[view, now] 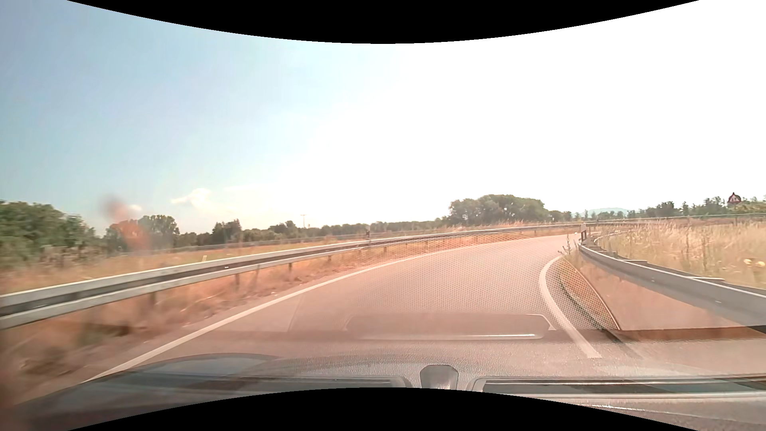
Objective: Follow the waypoints while adhering to traffic rules and regulations
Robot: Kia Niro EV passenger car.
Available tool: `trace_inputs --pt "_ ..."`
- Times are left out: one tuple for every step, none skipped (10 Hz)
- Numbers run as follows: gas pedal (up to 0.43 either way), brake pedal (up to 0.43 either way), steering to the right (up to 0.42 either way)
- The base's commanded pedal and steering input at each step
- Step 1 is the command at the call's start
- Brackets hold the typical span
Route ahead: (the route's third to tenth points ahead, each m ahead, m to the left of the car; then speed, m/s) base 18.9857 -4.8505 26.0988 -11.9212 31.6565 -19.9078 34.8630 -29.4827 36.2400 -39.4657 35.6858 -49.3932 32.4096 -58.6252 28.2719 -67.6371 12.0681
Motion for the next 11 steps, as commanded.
trace_inputs --pt "0.197 0.000 0.137" --pt "0.197 0.000 0.136" --pt "0.197 0.000 0.137" --pt "0.197 0.000 0.137" --pt "0.197 0.000 0.137" --pt "0.197 0.000 0.137" --pt "0.189 0.000 0.138" --pt "0.189 0.000 0.139" --pt "0.189 0.000 0.139" --pt "0.189 0.000 0.139" --pt "0.189 0.000 0.138"
